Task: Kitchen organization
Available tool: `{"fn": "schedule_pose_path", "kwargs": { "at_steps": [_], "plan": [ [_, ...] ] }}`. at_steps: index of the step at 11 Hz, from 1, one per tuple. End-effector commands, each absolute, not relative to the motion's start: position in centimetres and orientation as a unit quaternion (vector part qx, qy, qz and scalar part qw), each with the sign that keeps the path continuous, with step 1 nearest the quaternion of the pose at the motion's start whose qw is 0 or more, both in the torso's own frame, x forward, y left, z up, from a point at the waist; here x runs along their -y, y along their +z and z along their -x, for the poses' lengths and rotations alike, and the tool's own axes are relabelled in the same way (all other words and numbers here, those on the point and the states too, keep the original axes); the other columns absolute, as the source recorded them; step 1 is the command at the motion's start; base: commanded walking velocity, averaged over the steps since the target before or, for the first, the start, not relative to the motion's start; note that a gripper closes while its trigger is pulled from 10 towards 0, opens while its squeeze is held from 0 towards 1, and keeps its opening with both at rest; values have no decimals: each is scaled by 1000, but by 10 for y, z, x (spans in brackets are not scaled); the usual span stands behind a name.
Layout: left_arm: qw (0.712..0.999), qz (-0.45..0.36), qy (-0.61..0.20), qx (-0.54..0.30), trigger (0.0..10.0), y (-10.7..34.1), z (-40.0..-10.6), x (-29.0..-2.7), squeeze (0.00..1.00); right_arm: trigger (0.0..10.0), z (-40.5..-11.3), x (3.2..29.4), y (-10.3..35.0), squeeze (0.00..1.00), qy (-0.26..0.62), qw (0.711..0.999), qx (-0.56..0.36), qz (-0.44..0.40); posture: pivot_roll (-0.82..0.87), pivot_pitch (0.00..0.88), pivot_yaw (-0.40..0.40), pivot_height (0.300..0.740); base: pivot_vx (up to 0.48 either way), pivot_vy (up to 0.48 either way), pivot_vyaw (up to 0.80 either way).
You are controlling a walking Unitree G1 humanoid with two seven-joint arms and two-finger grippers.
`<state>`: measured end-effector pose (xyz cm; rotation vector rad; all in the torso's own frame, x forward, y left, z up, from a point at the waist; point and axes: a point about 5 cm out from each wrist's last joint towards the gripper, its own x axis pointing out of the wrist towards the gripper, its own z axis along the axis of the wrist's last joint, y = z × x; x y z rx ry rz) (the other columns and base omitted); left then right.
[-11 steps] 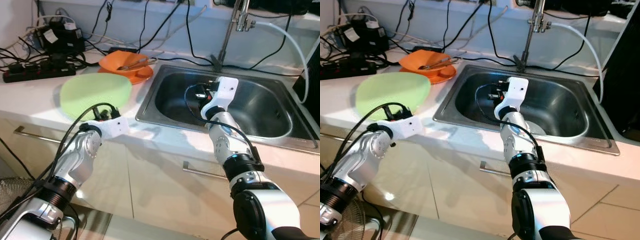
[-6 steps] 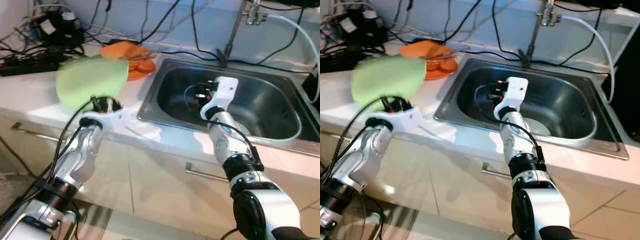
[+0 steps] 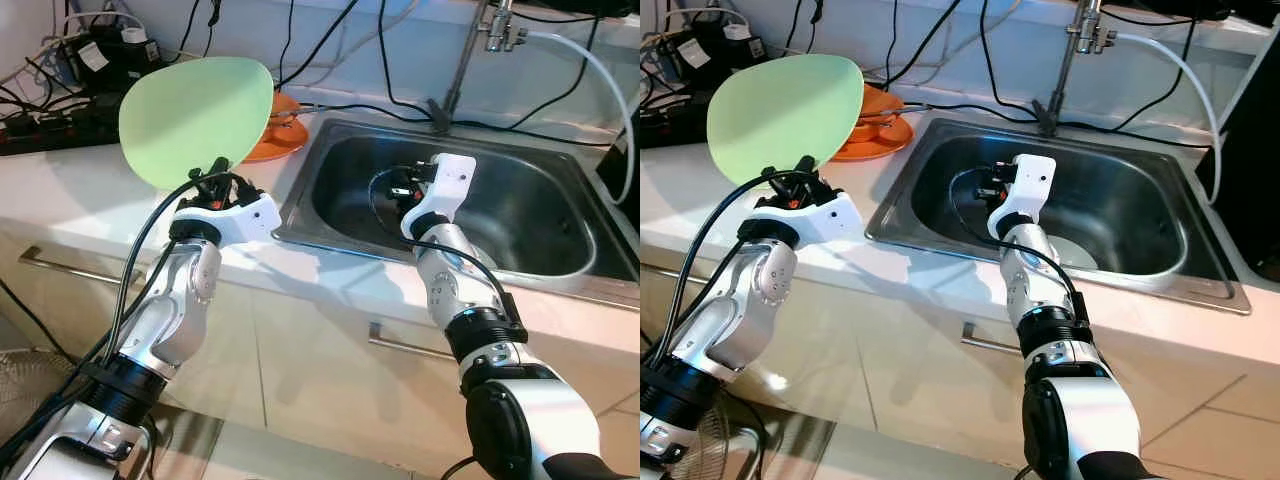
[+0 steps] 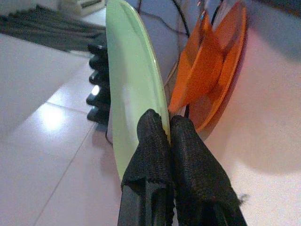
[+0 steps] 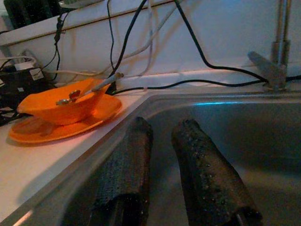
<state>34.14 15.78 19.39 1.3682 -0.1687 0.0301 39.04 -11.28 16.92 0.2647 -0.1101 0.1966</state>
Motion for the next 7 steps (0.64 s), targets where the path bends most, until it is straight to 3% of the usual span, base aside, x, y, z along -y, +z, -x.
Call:
{"fn": "schedule_pose_path", "kwargs": {
  "at_steps": [1,2,4,7],
  "plan": [
    [762,-634,-17,131,10000,204,-342,-137,0,10000,-392,115,171,0,96,985,54,-135,280,0,-47,740,0,0,0],
    [753,-638,-48,152,10000,204,-345,-126,0,10000,-392,119,174,0,92,983,58,-149,264,0,-38,740,0,0,0],
    [748,-638,-78,166,10000,201,-348,-113,0,10000,-394,122,181,1000,94,977,65,-177,254,0,-31,740,0,0,0],
    [745,-632,-114,181,10000,195,-351,-95,0,10000,-396,120,197,1000,124,950,76,-275,236,0,-22,740,0,0,0]
  ]
}}
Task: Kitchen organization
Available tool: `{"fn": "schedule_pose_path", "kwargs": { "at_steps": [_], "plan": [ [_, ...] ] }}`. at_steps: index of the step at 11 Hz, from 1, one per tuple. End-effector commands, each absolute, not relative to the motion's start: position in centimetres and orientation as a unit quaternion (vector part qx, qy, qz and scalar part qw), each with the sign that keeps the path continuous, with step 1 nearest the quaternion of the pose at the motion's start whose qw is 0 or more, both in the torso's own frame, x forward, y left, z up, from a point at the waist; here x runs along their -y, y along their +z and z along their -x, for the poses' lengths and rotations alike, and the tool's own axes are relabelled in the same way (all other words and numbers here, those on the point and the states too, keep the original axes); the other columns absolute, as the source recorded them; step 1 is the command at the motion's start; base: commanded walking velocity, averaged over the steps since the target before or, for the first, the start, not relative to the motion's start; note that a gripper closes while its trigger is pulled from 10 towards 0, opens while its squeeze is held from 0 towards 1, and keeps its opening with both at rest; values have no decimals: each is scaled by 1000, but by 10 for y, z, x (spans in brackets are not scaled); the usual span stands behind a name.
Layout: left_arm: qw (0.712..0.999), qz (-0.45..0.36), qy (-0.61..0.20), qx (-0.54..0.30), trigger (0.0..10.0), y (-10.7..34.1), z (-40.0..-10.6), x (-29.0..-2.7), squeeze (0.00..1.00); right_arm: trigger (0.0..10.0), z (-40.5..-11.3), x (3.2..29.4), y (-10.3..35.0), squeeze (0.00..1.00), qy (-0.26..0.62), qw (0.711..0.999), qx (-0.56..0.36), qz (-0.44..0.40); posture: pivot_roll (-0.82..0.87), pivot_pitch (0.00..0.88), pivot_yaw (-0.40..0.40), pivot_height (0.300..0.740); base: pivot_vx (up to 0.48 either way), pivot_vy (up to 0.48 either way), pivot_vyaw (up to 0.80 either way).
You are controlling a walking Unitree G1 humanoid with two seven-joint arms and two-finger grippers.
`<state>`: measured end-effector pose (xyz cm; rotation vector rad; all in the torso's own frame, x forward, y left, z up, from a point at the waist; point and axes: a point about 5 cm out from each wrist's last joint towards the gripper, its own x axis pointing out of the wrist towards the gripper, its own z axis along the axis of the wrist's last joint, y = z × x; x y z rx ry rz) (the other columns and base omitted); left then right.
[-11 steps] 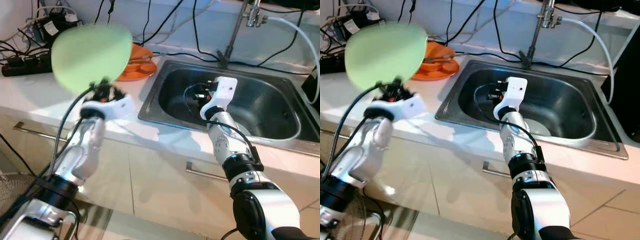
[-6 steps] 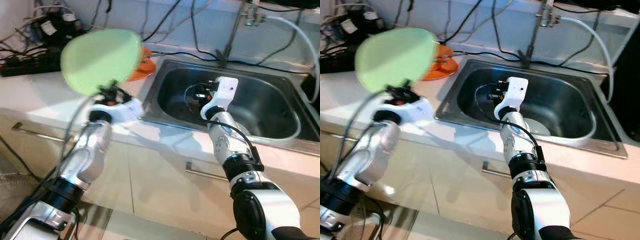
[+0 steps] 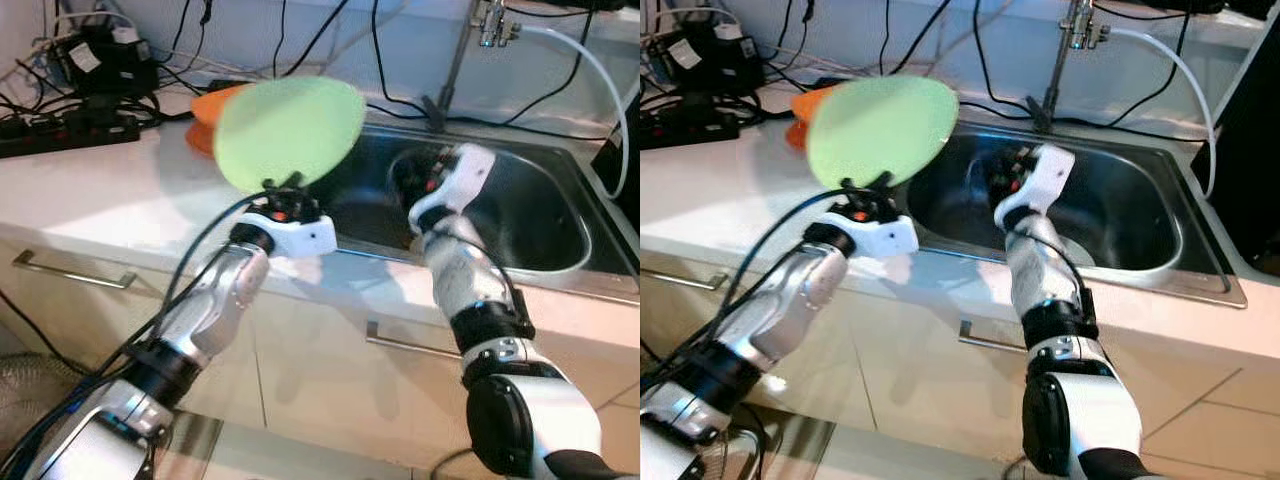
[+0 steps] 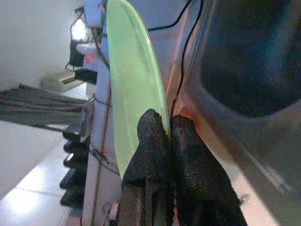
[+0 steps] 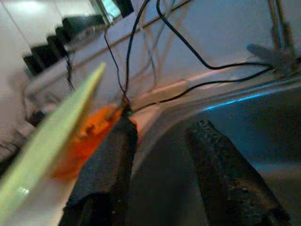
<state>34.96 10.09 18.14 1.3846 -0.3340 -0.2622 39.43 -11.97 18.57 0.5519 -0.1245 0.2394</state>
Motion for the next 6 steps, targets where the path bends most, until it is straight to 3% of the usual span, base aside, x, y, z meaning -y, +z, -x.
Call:
{"fn": "schedule_pose_path", "kwargs": {
  "at_steps": [1,3,4,6],
  "plan": [
    [746,-629,-120,183,10000,194,-351,-93,0,10000,-397,119,199,1000,132,941,76,-304,232,0,-21,740,0,0,0],
    [743,-629,-134,186,10000,190,-352,-87,0,10000,-394,113,208,1000,186,902,68,-383,225,0,-17,740,0,0,0],
    [742,-629,-137,187,10000,190,-352,-86,0,10000,-393,110,210,0,200,898,67,-387,223,0,-16,740,0,0,0],
    [738,-629,-154,191,10000,187,-352,-80,0,10000,-390,104,208,0,220,885,50,-406,222,0,-14,740,0,0,0]
  ]
}}
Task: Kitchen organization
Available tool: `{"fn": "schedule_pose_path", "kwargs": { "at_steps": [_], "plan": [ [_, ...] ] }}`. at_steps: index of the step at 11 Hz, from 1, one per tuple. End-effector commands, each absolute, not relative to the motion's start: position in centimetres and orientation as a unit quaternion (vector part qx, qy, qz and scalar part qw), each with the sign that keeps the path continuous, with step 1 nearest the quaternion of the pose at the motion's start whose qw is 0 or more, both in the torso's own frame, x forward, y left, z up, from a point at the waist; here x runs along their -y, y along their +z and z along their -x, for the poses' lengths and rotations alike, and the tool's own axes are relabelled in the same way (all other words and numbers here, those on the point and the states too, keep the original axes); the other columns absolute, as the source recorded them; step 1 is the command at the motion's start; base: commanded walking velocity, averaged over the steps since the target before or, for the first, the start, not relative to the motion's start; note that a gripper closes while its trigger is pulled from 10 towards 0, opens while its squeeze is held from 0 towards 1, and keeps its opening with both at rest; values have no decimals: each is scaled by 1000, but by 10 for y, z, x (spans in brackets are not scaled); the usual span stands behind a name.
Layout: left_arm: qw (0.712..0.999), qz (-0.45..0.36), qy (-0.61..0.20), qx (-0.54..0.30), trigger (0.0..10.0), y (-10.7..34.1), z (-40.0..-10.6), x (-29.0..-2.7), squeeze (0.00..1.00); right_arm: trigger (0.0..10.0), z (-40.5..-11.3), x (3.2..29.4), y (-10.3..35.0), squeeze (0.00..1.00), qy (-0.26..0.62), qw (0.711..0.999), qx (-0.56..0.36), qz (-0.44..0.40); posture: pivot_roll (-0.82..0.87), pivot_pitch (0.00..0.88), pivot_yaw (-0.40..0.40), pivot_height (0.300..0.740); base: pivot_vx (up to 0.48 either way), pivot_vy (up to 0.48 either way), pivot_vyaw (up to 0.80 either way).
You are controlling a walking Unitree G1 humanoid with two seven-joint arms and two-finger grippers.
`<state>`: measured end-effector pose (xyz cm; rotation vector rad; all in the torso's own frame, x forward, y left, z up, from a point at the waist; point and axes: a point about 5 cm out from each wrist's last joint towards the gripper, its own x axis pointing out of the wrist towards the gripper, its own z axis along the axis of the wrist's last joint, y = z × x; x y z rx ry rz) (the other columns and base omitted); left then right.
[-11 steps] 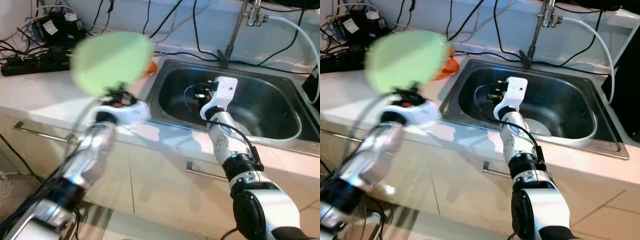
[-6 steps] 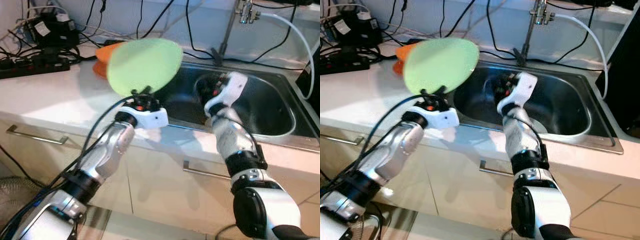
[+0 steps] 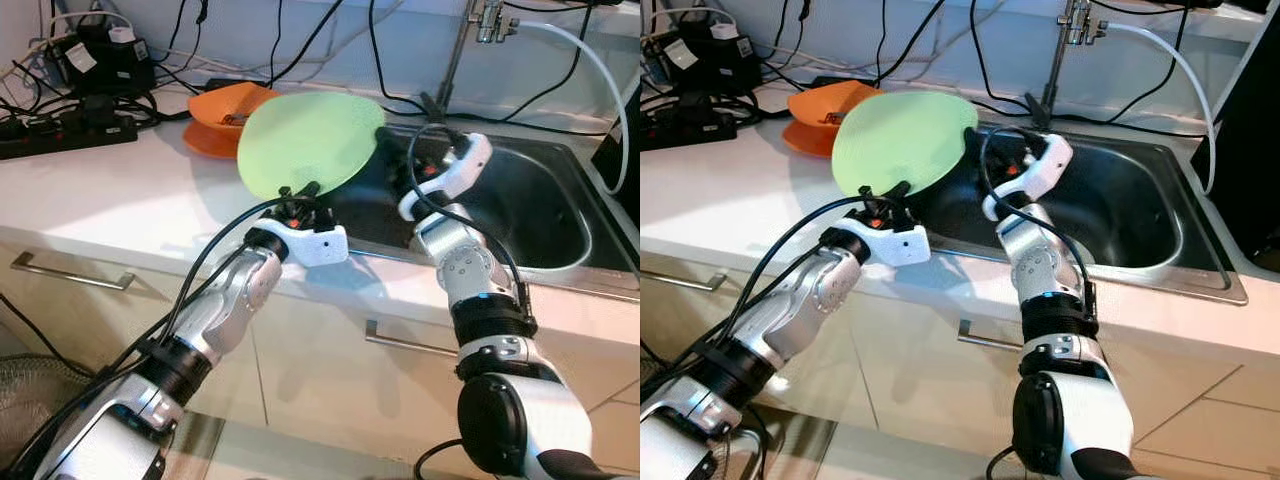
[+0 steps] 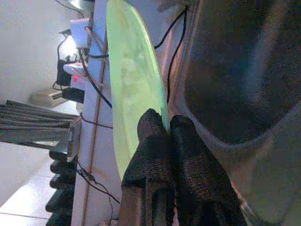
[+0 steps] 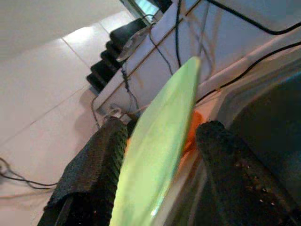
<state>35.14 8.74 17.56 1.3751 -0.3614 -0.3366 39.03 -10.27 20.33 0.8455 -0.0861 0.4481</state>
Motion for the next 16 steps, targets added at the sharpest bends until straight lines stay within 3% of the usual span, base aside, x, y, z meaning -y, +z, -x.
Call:
{"fn": "schedule_pose_path", "kwargs": {
  "at_steps": [1,14,15,16],
  "plan": [
    [738,-628,-152,195,10000,189,-352,-80,0,10000,-389,104,208,0,220,885,47,-408,224,0,-13,740,0,0,0],
    [736,-613,-164,234,10000,200,-348,-67,0,10000,-390,105,199,0,207,887,18,-412,238,0,-28,740,0,0,0],
    [737,-613,-163,233,10000,200,-348,-67,0,0,-390,105,199,0,206,887,21,-413,238,0,-28,740,0,0,0],
    [737,-613,-163,233,10000,200,-348,-67,0,0,-390,105,200,0,206,887,22,-413,238,0,-30,740,0,0,0]
  ]
}}
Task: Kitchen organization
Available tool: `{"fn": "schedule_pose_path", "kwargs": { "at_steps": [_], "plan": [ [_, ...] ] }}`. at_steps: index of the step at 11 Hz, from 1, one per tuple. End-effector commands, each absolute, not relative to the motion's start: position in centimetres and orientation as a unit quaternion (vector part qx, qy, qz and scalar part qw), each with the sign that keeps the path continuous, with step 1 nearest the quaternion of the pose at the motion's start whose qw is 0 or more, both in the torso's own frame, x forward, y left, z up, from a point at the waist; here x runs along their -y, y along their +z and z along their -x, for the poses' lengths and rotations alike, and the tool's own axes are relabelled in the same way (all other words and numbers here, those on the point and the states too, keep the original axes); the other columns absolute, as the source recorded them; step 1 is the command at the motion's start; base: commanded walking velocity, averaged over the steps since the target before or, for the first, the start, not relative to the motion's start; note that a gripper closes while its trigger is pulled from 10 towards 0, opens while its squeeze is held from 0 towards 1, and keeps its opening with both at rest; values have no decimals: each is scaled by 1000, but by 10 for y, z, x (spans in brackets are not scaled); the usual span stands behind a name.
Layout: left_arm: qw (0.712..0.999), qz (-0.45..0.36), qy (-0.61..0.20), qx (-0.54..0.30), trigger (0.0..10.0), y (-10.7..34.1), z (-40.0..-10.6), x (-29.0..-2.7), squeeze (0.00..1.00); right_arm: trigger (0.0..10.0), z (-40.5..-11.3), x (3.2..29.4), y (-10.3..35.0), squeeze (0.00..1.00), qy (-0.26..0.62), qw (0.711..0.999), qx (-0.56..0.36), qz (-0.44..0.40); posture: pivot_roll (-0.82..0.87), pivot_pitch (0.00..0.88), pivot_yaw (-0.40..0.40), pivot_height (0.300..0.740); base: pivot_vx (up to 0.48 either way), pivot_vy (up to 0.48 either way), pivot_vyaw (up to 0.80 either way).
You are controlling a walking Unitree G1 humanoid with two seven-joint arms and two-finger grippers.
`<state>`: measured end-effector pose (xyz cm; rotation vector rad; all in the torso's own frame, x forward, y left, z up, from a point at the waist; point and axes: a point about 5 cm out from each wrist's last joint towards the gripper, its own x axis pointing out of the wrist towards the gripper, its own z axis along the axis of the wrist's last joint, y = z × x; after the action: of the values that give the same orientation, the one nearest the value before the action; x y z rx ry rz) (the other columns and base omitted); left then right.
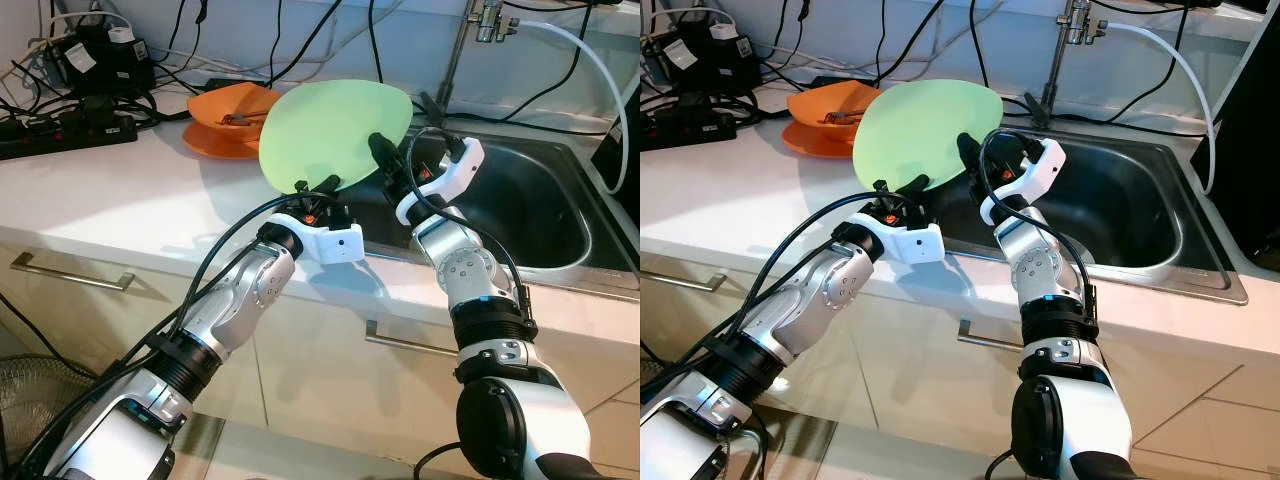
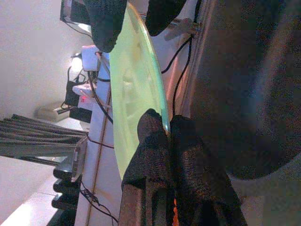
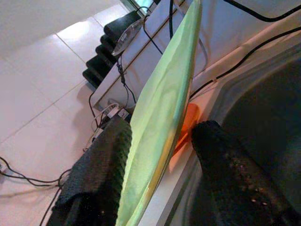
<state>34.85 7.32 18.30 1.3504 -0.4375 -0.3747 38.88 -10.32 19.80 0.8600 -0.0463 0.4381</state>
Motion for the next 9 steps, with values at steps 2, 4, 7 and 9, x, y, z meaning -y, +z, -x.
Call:
{"fn": "schedule_pose_path", "kwargs": {
  "at_steps": [2,4,7,9],
  "plan": [
    [736,-614,-162,235,10000,201,-348,-67,0,0,-391,105,199,0,205,887,22,-414,239,0,-32,740,0,0,0],
    [733,-616,-160,239,10000,202,-347,-67,0,0,-391,105,199,0,205,886,20,-415,241,0,-33,740,0,0,0],
    [727,-621,-155,248,10000,204,-347,-67,0,0,-391,103,197,0,207,885,16,-417,243,0,-35,740,0,0,0],
    [725,-621,-156,254,10000,205,-346,-66,1000,0,-390,102,195,0,207,884,13,-419,244,0,-35,740,0,0,0]
  ]
}}
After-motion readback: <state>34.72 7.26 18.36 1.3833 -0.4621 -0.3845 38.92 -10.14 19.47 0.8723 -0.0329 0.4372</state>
